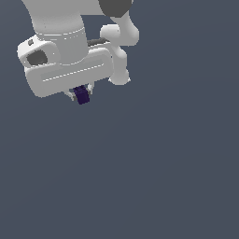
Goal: Pick up the object and move it to a goal position.
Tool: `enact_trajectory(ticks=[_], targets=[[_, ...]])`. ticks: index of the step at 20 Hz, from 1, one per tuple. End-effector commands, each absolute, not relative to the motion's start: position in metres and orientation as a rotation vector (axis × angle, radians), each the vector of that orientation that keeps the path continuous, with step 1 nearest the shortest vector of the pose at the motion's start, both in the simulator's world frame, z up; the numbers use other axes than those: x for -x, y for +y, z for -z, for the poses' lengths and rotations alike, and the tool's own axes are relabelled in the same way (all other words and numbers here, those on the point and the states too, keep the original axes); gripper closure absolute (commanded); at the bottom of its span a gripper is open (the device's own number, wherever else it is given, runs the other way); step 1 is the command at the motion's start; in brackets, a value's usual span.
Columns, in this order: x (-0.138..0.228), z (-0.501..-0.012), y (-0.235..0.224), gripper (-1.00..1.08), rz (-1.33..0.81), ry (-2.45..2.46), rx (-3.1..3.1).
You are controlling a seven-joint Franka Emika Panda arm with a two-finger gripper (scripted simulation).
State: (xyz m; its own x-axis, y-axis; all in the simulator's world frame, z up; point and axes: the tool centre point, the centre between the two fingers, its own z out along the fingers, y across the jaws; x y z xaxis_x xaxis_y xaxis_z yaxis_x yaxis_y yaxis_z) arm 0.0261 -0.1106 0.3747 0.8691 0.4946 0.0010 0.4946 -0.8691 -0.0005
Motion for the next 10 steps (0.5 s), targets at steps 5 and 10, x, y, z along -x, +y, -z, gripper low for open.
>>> enact_trajectory(ticks=[5, 10], targets=[[-0.036, -0.404, -0.126, 1.08, 0.000, -0.804, 3.037], [-0.041, -0.416, -0.132, 1.08, 0.000, -0.804, 3.037]])
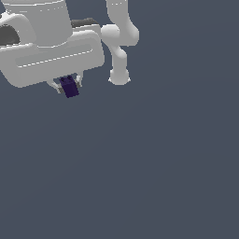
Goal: Pick up the object and move it to a goal position.
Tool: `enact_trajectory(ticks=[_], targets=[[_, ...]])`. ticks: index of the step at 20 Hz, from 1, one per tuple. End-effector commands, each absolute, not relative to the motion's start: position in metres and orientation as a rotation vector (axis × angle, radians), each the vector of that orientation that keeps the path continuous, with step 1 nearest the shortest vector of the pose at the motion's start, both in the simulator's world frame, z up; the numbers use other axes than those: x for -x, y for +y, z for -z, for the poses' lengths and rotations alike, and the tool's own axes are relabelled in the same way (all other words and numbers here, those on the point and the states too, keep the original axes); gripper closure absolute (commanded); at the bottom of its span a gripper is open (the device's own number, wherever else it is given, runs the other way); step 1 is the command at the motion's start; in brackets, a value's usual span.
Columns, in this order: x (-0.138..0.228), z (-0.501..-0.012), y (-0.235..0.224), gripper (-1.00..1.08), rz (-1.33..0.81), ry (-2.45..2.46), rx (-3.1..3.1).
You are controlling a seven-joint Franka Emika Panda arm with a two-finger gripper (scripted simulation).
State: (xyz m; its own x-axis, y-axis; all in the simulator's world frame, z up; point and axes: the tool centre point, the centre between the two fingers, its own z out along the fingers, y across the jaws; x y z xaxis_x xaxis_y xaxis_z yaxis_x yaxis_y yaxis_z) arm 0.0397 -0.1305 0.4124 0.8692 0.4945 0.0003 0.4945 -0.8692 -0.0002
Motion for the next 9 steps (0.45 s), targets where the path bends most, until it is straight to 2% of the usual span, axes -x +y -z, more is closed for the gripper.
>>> enact_trajectory(ticks=[1, 9], targets=[[-0.0418, -0.4178, -0.1331, 1.08, 0.000, -0.804, 3.037], [-0.0444, -0.4230, -0.1359, 1.08, 0.000, -0.803, 3.037]])
